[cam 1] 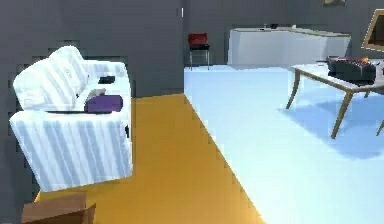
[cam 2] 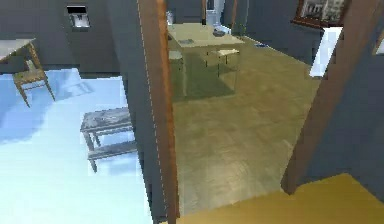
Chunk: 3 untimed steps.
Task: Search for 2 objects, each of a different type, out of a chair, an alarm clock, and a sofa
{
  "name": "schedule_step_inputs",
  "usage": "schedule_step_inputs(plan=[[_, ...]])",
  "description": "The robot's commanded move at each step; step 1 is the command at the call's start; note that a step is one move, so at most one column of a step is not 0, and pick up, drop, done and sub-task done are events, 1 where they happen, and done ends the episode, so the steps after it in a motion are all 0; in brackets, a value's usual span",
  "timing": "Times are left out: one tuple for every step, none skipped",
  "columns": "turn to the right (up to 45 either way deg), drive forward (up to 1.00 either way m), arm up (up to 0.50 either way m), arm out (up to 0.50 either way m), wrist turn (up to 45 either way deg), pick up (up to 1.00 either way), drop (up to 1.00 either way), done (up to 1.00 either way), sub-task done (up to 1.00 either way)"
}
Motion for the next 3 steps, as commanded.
schedule_step_inputs(plan=[[0.0,0.70,0.00,0.00,0.0,0.00,0.00,0.00,0.00],[-36.0,0.00,0.00,0.00,0.0,0.00,0.00,0.00,0.00],[0.0,0.00,0.00,0.00,0.0,0.00,0.00,0.00,1.00]])
